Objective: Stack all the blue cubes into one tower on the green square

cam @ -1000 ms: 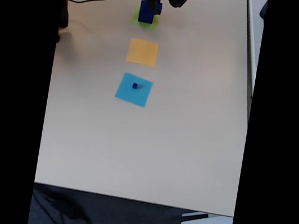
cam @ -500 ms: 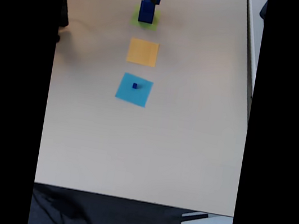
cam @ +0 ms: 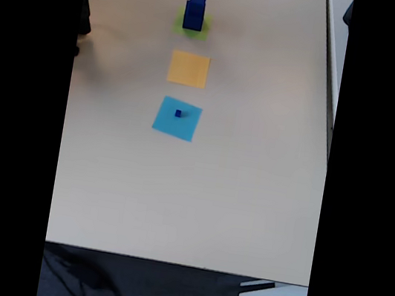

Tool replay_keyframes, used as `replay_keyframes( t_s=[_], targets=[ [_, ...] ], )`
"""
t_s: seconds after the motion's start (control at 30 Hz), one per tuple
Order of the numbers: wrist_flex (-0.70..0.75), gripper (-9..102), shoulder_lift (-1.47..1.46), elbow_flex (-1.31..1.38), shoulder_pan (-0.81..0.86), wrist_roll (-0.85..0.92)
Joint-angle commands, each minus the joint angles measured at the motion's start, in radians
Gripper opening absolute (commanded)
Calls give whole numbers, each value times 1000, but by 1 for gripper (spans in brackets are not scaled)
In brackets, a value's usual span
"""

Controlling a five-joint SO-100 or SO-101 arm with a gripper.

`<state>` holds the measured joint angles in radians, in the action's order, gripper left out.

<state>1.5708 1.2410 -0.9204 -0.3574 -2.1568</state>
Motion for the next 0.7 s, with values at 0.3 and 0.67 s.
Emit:
replay_keyframes(
  t_s=[0.3, 0.67],
  targets=[
    [-17, 0, 6, 8, -31, -61],
    [-32, 0, 23, -31, -18, -23]
  ],
)
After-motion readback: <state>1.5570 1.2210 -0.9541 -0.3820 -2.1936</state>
